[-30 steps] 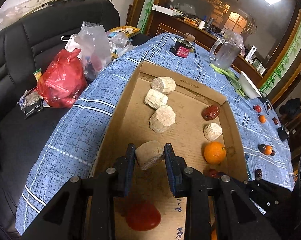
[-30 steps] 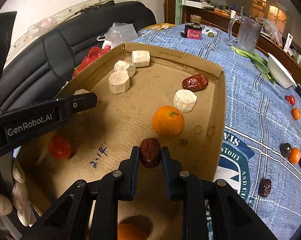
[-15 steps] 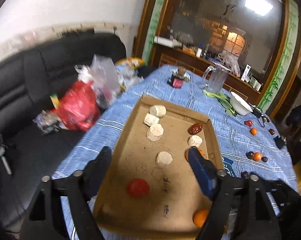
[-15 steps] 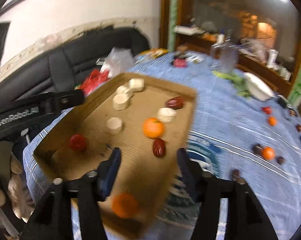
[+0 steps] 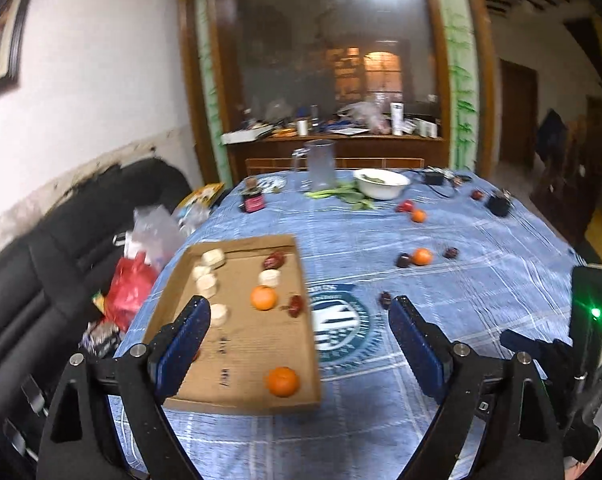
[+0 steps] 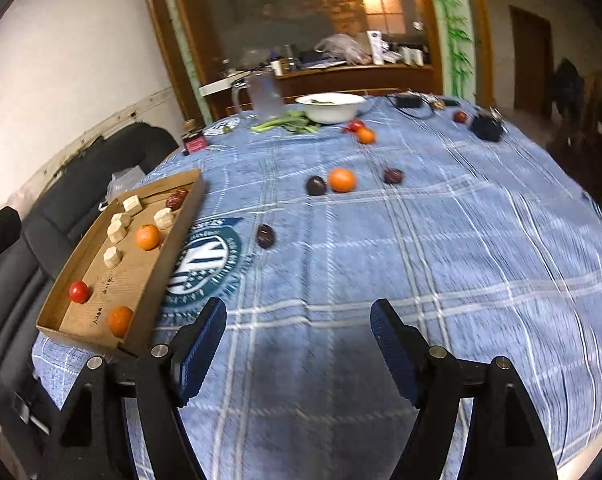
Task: Organize fruits
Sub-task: 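Move both tools back toward the remaining fruits, then grasp a dark red jujube with the right tool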
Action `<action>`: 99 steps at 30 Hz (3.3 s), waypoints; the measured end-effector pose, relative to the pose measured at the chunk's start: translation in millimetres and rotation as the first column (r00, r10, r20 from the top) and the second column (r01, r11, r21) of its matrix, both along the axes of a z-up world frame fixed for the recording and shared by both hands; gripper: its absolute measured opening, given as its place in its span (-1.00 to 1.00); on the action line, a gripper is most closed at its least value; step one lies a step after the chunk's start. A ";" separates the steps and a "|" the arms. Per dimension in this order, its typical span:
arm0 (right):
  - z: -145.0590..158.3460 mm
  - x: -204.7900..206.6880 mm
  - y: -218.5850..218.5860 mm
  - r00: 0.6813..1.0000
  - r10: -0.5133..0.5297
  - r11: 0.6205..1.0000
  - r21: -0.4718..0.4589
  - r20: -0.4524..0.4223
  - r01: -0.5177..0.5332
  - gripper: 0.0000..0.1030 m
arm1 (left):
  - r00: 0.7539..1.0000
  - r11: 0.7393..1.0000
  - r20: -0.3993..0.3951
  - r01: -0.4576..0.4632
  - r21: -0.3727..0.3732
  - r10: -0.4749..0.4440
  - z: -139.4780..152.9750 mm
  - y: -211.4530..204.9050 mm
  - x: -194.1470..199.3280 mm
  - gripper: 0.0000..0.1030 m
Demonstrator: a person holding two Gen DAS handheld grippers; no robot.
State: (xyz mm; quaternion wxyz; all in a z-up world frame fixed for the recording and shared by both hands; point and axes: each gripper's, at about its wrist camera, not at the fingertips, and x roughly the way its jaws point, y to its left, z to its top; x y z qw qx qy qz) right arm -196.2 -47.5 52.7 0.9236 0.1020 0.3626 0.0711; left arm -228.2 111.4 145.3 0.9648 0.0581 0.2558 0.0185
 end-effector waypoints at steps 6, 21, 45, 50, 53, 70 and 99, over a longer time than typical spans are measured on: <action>-4.0 -11.1 -25.0 1.000 -0.029 0.999 0.035 0.002 0.029 0.59 | 0.999 0.997 -0.010 0.049 0.067 -0.048 -6.4 -38.0 -1.5 0.75; -15.4 -6.6 -19.4 1.000 -0.012 0.999 0.036 -0.026 0.013 0.60 | 0.996 0.996 -0.060 0.068 0.064 -0.064 -22.4 -40.1 2.5 0.75; -30.5 4.4 -23.2 0.999 0.000 1.000 0.007 -0.049 0.000 0.60 | 0.977 0.996 -0.191 0.092 -0.021 -0.094 -65.6 -28.6 32.4 0.75; -18.1 21.3 -56.2 0.997 -0.060 0.998 0.026 -0.039 0.061 0.60 | 0.967 0.992 -0.238 0.070 -0.101 -0.092 -76.6 -10.5 56.2 0.75; -9.6 37.0 -73.0 0.995 -0.088 0.995 0.034 -0.046 0.089 0.60 | 0.964 0.989 -0.246 0.066 -0.133 -0.098 -75.6 -4.6 71.2 0.75; -7.8 161.6 -73.0 0.998 0.020 0.988 -0.153 -0.058 -0.029 0.48 | 0.915 0.950 -0.309 0.187 -0.251 -0.261 -86.8 -51.8 165.4 0.74; -38.9 228.8 -113.7 0.991 -0.022 1.000 -0.017 -0.135 0.020 -0.43 | 0.886 0.945 -0.365 0.202 -0.256 -0.287 -115.5 -105.3 249.0 0.59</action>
